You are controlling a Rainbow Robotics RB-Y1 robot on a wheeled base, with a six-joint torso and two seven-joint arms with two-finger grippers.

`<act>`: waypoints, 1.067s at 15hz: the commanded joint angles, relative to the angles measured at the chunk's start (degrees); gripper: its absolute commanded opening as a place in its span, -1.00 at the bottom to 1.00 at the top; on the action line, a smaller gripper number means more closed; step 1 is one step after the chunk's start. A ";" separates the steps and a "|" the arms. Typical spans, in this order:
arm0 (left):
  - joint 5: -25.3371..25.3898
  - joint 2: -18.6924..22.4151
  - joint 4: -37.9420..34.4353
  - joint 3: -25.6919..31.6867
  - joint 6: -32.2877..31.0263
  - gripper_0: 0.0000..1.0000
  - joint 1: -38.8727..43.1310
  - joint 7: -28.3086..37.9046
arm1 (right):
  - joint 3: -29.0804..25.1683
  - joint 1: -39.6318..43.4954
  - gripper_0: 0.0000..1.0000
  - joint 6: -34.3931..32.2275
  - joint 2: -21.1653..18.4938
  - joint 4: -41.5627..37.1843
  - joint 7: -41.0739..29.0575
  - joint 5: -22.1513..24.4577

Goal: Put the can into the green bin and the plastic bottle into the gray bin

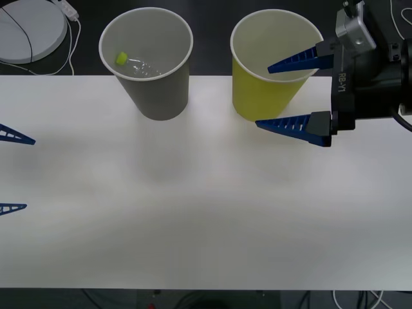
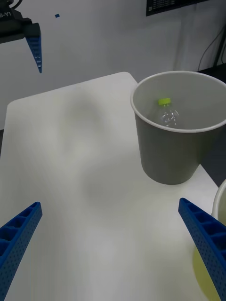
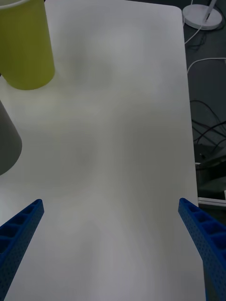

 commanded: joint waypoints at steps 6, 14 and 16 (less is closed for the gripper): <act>0.00 0.00 0.00 0.00 0.00 1.00 0.00 0.00 | -12.38 17.89 1.00 -5.02 0.60 -3.07 15.84 -5.70; 0.00 0.00 0.00 0.00 0.00 1.00 0.00 0.00 | -18.79 26.41 1.00 -11.97 0.95 -3.16 24.54 -9.56; 0.00 0.00 0.00 0.00 0.00 1.00 0.00 0.00 | -19.67 27.73 1.00 -12.84 0.95 -3.16 25.51 -9.74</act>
